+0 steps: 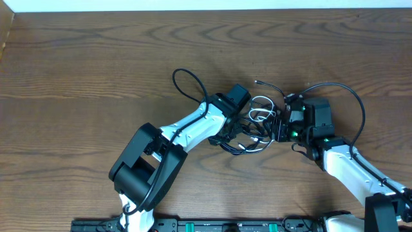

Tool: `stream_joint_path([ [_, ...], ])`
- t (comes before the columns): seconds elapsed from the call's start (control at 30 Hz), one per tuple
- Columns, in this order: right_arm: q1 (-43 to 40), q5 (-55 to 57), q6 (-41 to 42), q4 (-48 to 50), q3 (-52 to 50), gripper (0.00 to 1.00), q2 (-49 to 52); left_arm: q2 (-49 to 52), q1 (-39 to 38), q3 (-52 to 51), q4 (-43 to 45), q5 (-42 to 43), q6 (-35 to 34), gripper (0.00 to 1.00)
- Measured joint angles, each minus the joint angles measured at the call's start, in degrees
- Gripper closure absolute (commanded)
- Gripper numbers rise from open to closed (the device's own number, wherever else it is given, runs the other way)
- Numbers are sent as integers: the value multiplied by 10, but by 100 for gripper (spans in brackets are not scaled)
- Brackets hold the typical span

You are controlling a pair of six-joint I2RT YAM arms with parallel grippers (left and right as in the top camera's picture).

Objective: Untangle cables

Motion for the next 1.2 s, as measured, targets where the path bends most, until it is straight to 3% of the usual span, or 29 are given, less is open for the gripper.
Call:
stream_joint_path([
  [0.27,1,-9,0,0,0,53,0,0,0,0,0,0,0,92],
  [0.37,6,-11,-2,-7,0,68,3,0,0,0,0,0,0,92],
  [0.47,14,-11,-3,-7,0,99,17,0,0,0,0,0,0,92],
  [0.77,-5,-91,-4,-18,5,99,24,0,0,0,0,0,0,92],
  [1.03,-188,-306,48,-56,105,99,-88,0,0,0,0,0,0,92],
  [1.2,-293,-352,63,-57,167,98,-146,0,0,0,0,-1,0,92],
])
